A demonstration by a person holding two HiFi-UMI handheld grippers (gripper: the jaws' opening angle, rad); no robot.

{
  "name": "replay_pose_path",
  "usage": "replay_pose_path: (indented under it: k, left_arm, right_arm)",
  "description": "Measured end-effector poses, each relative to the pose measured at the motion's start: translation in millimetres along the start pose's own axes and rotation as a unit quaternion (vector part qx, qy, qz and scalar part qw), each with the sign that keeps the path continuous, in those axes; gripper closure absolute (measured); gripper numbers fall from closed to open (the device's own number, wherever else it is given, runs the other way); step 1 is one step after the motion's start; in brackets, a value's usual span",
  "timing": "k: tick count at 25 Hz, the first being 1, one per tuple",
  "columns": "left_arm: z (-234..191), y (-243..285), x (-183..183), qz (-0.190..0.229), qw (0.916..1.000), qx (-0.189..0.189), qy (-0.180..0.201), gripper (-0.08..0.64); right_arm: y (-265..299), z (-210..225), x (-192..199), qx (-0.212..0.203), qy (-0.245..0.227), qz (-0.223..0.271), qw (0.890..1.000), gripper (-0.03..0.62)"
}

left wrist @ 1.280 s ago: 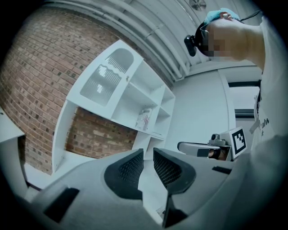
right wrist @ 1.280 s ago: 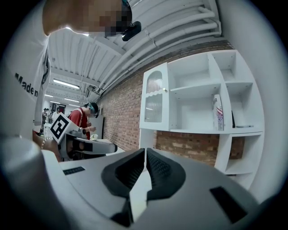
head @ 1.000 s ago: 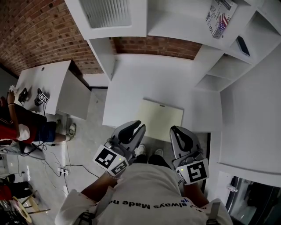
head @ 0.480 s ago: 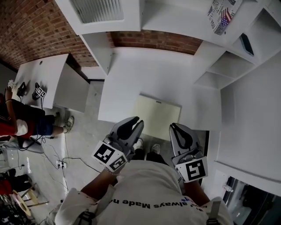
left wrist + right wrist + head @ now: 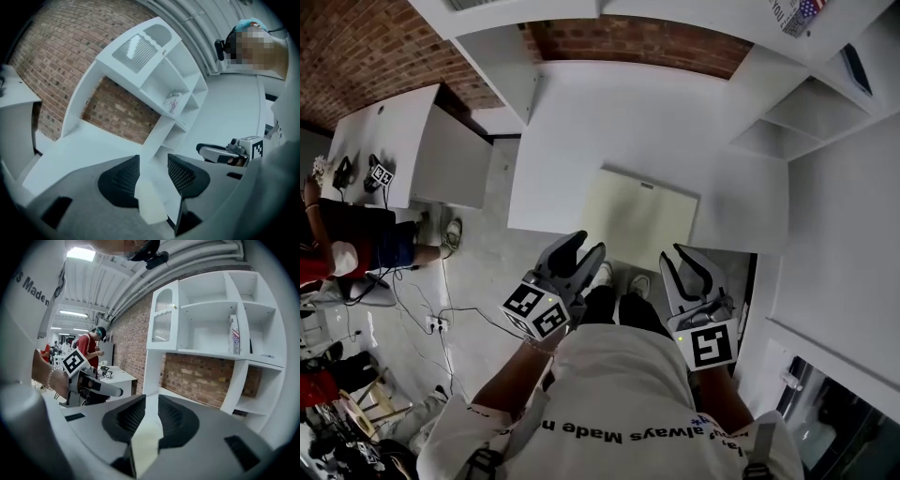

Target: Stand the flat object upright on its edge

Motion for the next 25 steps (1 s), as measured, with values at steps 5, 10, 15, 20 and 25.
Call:
replay_pose_path:
  k: [5,10,15,20,25]
  left_arm:
    - [-43,14,54,-0.034,0.9959,-0.006,-0.083,0.365]
    - [-71,25,101,-0.058,0.9873,-0.013,-0.148,0.340]
    - [-103,34,148,-0.066,0.9690,-0.015,-0.238,0.319]
    - [-132,38,190,-0.072,0.9490,-0.021,-0.306,0.296]
    - [-159,43,216,-0.045,0.9301,-0.020,-0.364,0.262]
  right_arm:
    - [25,-14,36,-0.004,-0.007,-0.043,0.999,0.478]
    - [45,-30,73,-0.012,-0.021,-0.079,0.997,0.422]
    - [70,-49,108,-0.014,-0.057,-0.103,0.993,0.372]
    - [88,-65,135,-0.016,-0.080,-0.123,0.989,0.350]
    - [107,-74,167,-0.016,-0.108,-0.154,0.982,0.327]
Point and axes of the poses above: the fingertips, and each gripper's own axes: y forward along the fingers, z to its right, x out of its underside, the point moved 2 cm from there along -y, backward along the fingers, and after that the axes turned 13 degrees about -z, right-handed, at the moved point
